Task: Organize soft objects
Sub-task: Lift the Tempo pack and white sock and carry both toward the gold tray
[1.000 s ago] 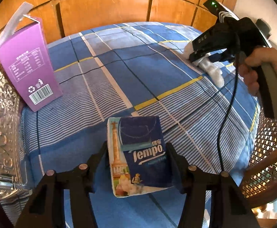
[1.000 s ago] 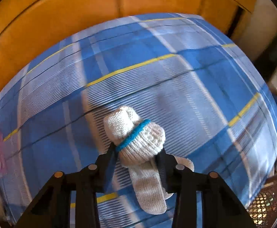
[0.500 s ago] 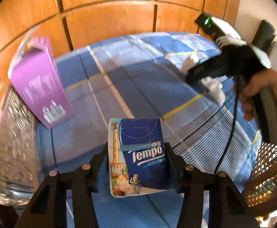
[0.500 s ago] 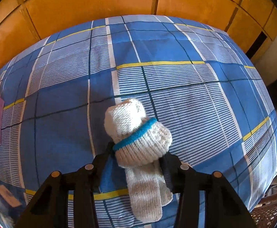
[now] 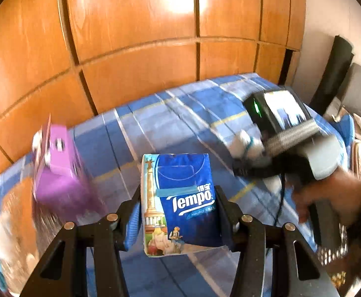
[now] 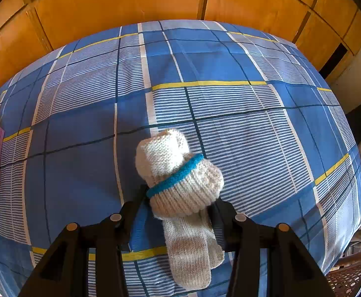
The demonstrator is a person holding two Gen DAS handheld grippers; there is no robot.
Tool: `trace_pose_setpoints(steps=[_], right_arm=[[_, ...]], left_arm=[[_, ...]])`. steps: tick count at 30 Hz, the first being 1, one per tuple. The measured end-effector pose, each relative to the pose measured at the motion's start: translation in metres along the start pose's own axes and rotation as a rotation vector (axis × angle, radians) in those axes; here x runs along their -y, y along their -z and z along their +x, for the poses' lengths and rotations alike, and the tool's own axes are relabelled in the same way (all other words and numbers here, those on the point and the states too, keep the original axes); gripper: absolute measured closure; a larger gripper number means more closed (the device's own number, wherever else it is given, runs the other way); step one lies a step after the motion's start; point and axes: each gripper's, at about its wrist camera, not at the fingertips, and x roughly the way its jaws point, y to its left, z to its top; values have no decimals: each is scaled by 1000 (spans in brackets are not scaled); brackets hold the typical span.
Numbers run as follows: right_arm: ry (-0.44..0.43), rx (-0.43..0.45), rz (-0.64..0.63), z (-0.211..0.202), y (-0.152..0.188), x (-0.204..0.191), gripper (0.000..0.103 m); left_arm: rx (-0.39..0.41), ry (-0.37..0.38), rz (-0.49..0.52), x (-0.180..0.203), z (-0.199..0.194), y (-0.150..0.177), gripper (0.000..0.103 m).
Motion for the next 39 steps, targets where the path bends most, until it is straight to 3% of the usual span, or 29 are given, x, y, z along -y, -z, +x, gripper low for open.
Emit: trace_pose_setpoints(steps=[7, 14, 25, 39], right_arm=[[2, -3, 0, -2, 3, 1, 56], [-1, -8, 9, 1, -2, 2, 55], [57, 30, -82, -3, 3, -13, 57], [64, 33, -87, -4, 2, -13, 58]], left_arm=[[119, -105, -79, -36, -18, -57, 50], [181, -228, -240, -109, -42, -73, 50], [226, -299, -369, -170, -80, -23, 50], [218, -295, -375, -161, -100, 36, 50]])
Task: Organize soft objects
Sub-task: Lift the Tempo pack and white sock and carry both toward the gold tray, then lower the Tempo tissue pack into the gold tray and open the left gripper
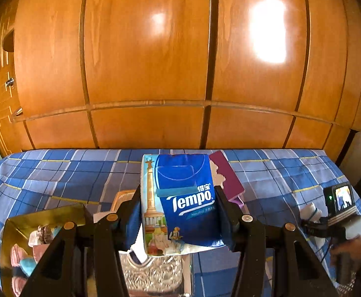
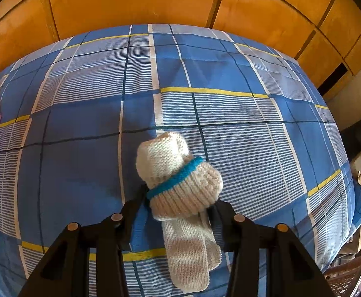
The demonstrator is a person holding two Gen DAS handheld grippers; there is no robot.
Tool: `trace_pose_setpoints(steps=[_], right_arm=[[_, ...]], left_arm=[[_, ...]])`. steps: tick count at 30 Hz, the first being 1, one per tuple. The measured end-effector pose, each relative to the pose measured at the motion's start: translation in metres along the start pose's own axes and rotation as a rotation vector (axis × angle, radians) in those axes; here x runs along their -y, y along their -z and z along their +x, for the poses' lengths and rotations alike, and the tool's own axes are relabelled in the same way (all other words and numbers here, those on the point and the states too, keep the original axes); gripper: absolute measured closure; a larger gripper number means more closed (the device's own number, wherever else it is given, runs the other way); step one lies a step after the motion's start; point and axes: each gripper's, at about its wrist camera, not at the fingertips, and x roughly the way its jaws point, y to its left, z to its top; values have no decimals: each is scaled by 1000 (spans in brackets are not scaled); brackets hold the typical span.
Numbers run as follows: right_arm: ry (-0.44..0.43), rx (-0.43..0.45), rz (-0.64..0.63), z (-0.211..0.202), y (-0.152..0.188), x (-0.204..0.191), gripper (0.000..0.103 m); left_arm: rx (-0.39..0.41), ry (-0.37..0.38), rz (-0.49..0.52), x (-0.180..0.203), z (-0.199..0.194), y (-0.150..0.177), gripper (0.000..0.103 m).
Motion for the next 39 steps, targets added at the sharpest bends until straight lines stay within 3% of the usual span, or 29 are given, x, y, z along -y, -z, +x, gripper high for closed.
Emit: trace_pose_setpoints(steps=[11, 23, 30, 39], right_arm=[[46, 34, -82, -3, 4, -10, 62], [47, 25, -68, -4, 4, -10, 63], [69, 37, -94, -5, 5, -14, 63], [93, 47, -132, -5, 5, -18, 63]], left_arm=[[3, 6, -17, -8, -16, 15, 50], [-5, -54, -86, -54, -36, 35, 50], [-50, -94, -144, -95, -39, 57, 50], [-152, -196, -354, -196, -67, 122, 50]])
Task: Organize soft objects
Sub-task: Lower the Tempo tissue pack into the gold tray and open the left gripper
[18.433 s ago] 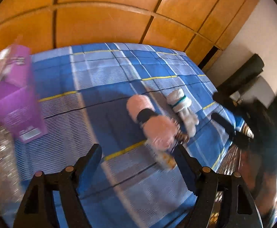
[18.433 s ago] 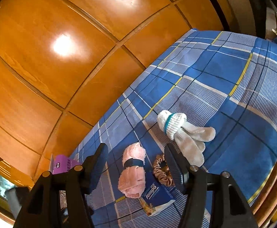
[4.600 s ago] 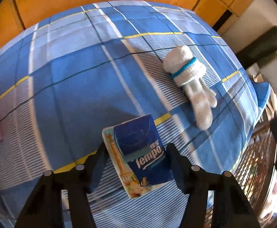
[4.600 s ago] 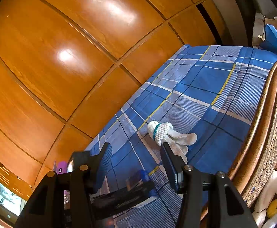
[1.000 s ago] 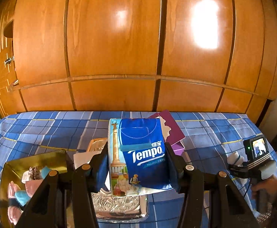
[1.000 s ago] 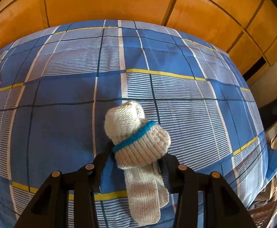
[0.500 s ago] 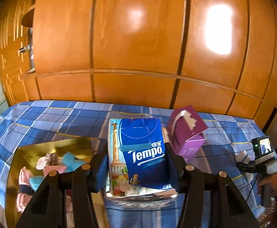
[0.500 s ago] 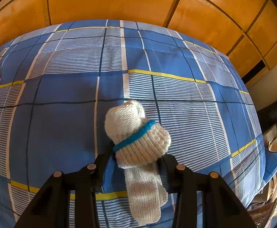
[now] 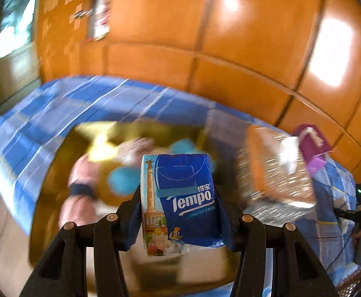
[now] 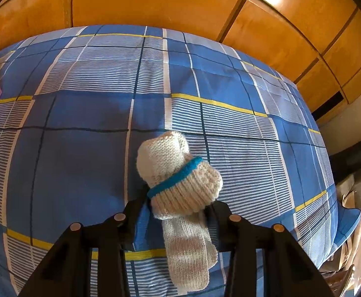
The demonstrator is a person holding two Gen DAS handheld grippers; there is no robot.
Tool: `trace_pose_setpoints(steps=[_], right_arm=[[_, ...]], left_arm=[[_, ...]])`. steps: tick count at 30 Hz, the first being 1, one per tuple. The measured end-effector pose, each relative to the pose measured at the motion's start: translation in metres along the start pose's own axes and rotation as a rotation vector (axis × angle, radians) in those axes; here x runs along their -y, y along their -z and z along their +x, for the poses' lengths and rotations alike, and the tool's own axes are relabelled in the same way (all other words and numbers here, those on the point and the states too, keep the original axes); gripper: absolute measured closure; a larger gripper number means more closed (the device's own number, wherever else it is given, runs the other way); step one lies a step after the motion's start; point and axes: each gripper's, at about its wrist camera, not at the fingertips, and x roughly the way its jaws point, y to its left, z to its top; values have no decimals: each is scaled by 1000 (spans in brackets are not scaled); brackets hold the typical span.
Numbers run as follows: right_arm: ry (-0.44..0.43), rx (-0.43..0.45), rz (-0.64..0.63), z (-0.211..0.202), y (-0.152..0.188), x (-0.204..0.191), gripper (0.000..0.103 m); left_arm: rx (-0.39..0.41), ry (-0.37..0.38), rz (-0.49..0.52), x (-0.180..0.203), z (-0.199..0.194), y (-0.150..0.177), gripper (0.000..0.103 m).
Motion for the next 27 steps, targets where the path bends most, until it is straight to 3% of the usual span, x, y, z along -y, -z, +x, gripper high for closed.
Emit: trace_pose_setpoints(steps=[6, 11, 16, 22, 27], right_arm=[[14, 3, -17, -1, 0, -3, 63], [13, 1, -18, 0, -1, -3, 64], [14, 1, -20, 0, -1, -3, 64], [14, 0, -18, 0, -1, -3, 64], [13, -1, -16, 0, -2, -3, 64]], left_arm=[[-50, -35, -94, -45, -9, 32, 50], [-99, -16, -73, -30, 8, 43, 50], [-129, -73, -25, -15, 37, 41, 47], [-140, -94, -41, -27, 47, 32, 22], [-99, -106, -55, -35, 28, 35, 19]])
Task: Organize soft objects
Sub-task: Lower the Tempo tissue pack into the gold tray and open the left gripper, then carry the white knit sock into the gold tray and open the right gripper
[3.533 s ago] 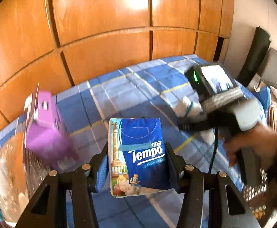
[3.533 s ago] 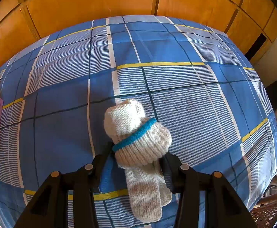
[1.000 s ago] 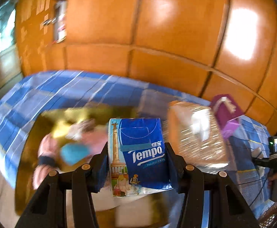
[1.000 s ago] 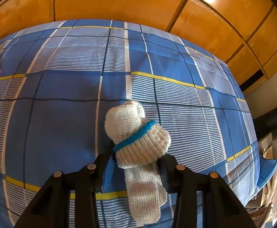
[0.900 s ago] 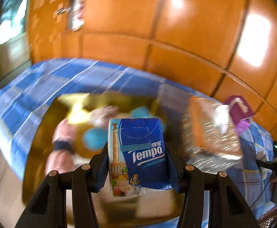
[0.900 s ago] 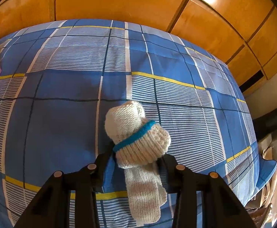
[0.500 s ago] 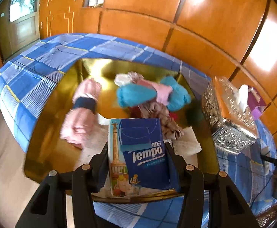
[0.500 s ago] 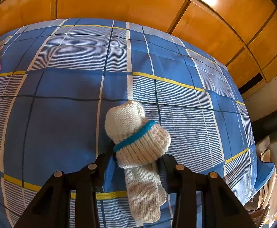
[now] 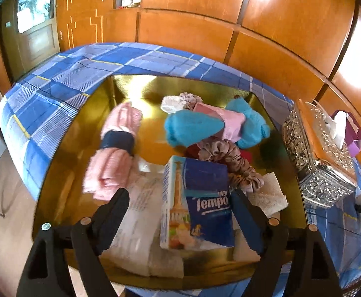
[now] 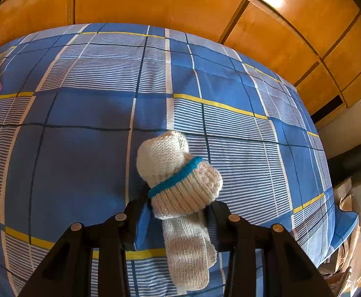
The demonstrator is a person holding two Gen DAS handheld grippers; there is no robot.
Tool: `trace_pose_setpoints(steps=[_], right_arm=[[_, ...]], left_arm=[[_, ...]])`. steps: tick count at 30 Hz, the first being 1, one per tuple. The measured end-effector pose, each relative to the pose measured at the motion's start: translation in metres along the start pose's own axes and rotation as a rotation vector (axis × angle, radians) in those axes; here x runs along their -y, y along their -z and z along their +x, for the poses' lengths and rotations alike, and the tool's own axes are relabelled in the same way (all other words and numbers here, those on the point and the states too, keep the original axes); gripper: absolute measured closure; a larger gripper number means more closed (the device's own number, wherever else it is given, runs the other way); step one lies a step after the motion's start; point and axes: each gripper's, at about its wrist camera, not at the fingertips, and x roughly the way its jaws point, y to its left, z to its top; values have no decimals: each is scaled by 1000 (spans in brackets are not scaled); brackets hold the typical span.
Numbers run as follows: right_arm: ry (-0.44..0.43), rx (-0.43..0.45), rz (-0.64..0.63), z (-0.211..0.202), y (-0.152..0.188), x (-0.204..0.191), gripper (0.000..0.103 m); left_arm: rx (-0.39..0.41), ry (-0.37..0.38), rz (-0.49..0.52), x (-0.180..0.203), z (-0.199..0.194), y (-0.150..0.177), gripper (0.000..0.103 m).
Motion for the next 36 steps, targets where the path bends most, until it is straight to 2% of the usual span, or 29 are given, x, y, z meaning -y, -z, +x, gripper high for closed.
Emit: trace_pose_setpoints(steps=[5, 11, 14, 16, 27, 31, 36], right_arm=[[-21, -13, 27, 0, -1, 3, 66], [-62, -62, 117, 1, -6, 10, 67], [-153, -84, 191, -1, -19, 12, 67], [-180, -73, 196, -8, -32, 4, 67], [-252, 118, 62, -92, -136, -69, 67], [-287, 205, -16, -132, -155, -100, 67], [-376, 314, -149, -178, -158, -144, 67]], left_arm=[[65, -30, 62, 10, -17, 8, 19], [81, -13, 123, 23, -23, 10, 17], [84, -2, 129, 23, -25, 10, 17], [85, 4, 125, 23, -26, 8, 17], [94, 25, 145, 29, -32, 9, 16], [85, 32, 153, 33, -31, 12, 16], [74, 38, 162, 36, -29, 15, 16]])
